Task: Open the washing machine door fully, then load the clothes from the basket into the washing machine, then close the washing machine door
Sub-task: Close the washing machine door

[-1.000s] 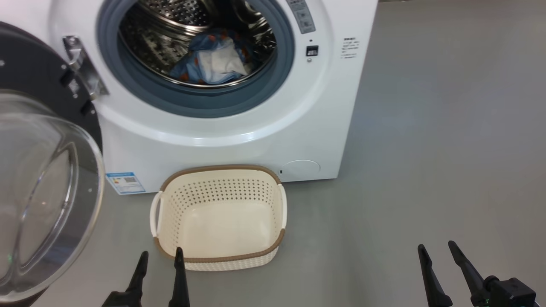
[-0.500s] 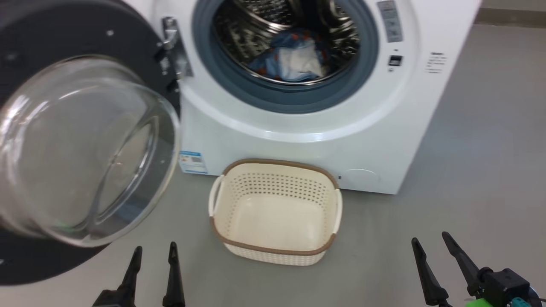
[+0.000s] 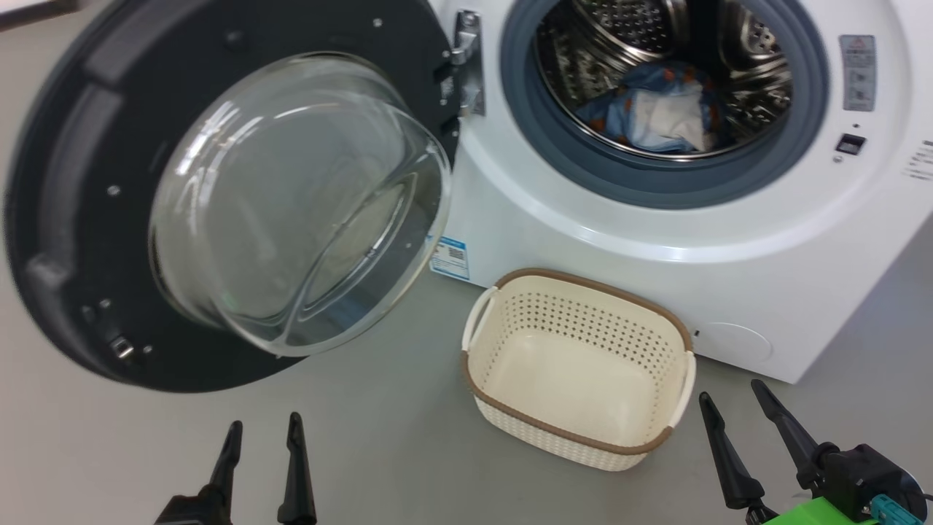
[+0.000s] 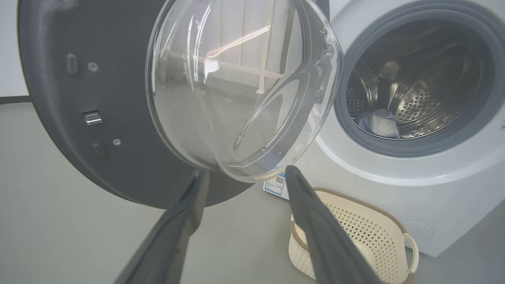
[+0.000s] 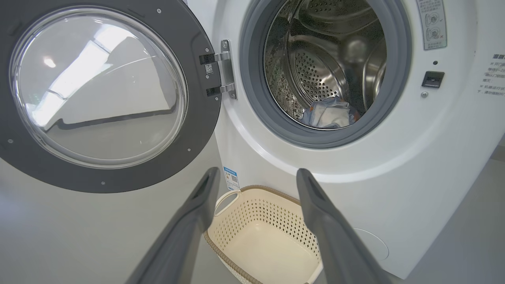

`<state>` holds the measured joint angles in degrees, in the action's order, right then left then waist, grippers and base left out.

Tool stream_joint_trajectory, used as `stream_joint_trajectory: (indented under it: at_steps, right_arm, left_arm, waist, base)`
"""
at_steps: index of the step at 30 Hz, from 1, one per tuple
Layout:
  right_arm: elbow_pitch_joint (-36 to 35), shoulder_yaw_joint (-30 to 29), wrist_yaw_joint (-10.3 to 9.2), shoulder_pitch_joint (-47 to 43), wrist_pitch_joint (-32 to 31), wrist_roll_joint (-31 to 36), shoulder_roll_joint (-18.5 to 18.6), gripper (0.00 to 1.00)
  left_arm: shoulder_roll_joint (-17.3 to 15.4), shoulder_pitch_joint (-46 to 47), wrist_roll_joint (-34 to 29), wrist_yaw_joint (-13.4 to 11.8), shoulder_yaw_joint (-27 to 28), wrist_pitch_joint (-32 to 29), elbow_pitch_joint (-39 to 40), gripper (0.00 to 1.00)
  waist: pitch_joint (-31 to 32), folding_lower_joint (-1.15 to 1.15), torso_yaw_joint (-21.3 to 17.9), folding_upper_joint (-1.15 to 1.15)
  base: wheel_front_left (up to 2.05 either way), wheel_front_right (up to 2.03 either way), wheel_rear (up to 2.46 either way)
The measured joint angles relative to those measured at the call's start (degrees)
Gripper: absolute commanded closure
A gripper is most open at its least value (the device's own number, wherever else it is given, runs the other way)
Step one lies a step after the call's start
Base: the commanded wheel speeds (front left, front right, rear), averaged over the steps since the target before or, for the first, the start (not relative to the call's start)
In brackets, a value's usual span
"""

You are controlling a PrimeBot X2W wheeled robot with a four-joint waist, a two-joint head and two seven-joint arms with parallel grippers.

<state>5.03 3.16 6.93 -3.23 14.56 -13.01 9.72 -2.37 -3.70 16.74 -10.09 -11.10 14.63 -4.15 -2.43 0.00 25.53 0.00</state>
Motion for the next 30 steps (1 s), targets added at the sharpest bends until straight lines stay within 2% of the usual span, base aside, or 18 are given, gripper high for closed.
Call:
stream_joint_trajectory:
  at_steps: [8,24,25,26,27,30]
  right_arm:
    - [0.13,1.38,0.0,1.5,0.0,0.0,0.26,0.0]
    - [1.07,3.13,0.0,2.66,0.0,-0.11,1.69,0.0]
    - [1.09,3.18,0.0,2.66,0.0,-0.11,1.69,0.0]
    - [1.09,3.2,0.0,2.66,0.0,-0.11,1.68,0.0]
    - [1.09,3.18,0.0,2.66,0.0,-0.11,1.68,0.0]
    - [1.09,3.1,0.0,2.65,0.0,-0.12,1.57,0.0]
  left_arm:
    - [0.0,-0.25,1.32,-0.92,0.52,0.0,1.33,0.0]
    - [0.01,-1.25,2.89,-2.86,1.71,0.0,3.1,0.0]
    - [0.02,-1.39,3.46,-2.87,2.07,0.0,3.1,0.48]
    - [0.02,-1.59,4.42,-3.13,2.59,0.0,3.1,0.79]
    - [0.04,-1.83,6.28,-3.49,3.34,0.0,3.11,1.0]
    - [0.08,-2.3,11.67,-3.83,7.31,0.0,3.27,1.0]
  waist:
    - [-0.07,0.0,4.12,0.0]
    - [-0.98,0.0,4.81,0.0]
    - [-0.87,0.0,4.76,0.0]
    - [-0.77,0.0,4.7,0.0]
    - [-0.68,0.0,4.64,0.0]
    - [-0.36,0.0,4.51,0.0]
  base:
    - [0.0,0.0,0.0]
    - [0.0,0.0,0.0]
    - [0.0,0.0,0.0]
    - [0.0,0.0,0.0]
    - [0.0,0.0,0.0]
    - [0.0,0.0,0.0]
